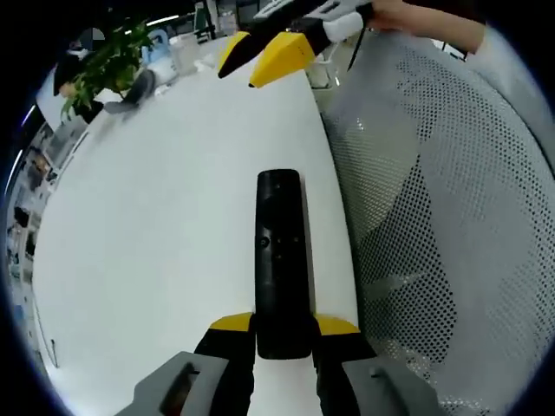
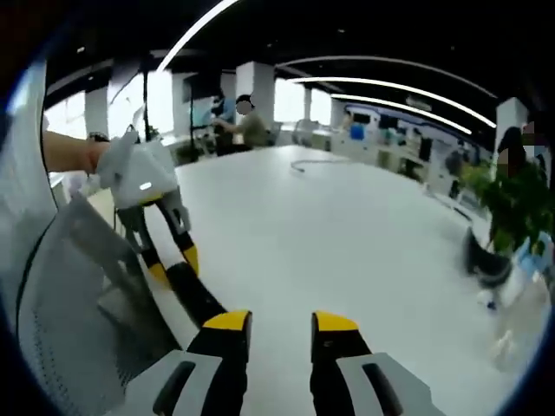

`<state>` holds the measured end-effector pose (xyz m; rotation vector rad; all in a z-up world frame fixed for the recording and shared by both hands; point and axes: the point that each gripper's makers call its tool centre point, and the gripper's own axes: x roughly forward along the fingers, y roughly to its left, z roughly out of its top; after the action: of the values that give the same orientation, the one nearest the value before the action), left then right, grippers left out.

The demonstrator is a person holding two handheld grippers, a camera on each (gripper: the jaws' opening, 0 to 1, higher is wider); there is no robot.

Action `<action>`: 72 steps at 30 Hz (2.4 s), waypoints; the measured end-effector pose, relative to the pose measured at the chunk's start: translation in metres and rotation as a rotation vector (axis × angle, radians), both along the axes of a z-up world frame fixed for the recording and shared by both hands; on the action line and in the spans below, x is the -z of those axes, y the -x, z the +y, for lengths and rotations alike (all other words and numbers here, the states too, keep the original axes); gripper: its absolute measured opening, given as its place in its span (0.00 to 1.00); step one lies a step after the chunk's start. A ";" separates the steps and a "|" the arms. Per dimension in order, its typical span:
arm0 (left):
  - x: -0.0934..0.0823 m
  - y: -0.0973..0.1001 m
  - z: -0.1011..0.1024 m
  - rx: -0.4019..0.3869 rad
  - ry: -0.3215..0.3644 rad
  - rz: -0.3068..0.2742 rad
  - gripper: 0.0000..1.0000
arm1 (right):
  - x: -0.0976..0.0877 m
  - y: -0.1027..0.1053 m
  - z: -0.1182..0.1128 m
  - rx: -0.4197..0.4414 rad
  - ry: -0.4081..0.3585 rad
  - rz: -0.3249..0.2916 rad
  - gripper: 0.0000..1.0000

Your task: Press the specified remote control buttons in sequence, fully releasing each button before pressing the next.

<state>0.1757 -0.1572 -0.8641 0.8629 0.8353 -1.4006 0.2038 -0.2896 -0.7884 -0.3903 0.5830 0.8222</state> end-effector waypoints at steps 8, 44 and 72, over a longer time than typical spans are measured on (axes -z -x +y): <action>-0.001 0.000 0.004 -0.024 0.140 0.004 0.25 | 0.005 0.006 0.018 -0.162 0.087 -0.023 0.19; -0.001 0.000 0.000 -0.007 0.064 0.004 0.25 | 0.061 0.030 0.040 -0.507 0.287 0.226 0.00; 0.000 0.000 0.000 -0.050 0.073 0.007 0.25 | 0.067 0.025 0.041 -0.555 0.518 0.294 0.00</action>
<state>0.1754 -0.1572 -0.8637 0.7767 0.8016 -1.3827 0.1788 -0.2486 -0.8552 -0.9419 0.9888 1.2712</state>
